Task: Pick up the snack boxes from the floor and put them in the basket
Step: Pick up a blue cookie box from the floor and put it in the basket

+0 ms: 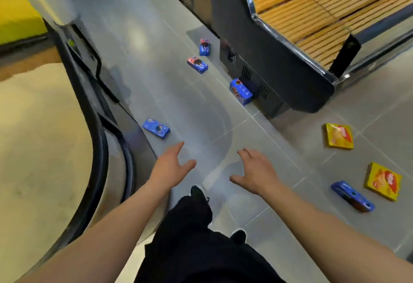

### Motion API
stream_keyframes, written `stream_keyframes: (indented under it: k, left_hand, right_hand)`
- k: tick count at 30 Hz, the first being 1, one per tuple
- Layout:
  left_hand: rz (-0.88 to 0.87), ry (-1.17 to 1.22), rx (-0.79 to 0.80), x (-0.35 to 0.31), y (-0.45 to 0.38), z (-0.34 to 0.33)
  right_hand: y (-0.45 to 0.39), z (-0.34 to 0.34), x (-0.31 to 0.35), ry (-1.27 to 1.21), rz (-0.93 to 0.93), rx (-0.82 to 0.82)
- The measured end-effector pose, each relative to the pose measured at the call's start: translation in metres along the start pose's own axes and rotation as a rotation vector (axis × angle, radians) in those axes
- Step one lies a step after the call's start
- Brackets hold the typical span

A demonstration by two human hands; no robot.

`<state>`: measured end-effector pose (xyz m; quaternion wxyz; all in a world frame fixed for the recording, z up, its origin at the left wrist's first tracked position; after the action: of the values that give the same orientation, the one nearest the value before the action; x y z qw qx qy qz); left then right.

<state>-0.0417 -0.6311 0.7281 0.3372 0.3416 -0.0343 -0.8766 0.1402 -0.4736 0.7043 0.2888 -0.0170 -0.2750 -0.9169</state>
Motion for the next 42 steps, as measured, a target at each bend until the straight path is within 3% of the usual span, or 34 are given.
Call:
stream_keyframes:
  k: [8, 24, 35, 42]
  left_hand:
    - [0.173, 0.107, -0.052, 0.016, -0.128, 0.029]
    - [0.317, 0.201, -0.168, 0.052, -0.358, 0.141]
    - [0.680, 0.321, -0.292, 0.104, -0.494, 0.136]
    - [0.840, 0.405, -0.317, 0.175, -0.556, 0.068]
  right_hand:
    - [-0.146, 0.062, 0.055, 0.091, 0.136, 0.045]
    - [-0.402, 0.172, 0.206, 0.268, 0.376, 0.129]
    - [-0.596, 0.174, 0.295, 0.476, 0.653, 0.245]
    - [-0.692, 0.092, 0.320, 0.569, 0.719, 0.374]
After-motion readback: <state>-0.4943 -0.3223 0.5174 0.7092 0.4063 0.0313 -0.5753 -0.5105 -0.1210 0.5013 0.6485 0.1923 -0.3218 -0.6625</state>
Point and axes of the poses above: each hand's wrist, its own y-axis away from the middle knuckle, its own z-axis out of the back of the hand, x = y × z, the point moved 4 cm from there along -y, towards the middle knuckle, and after that the axes turned 11 degrees about -z, right-handed, at the moved point
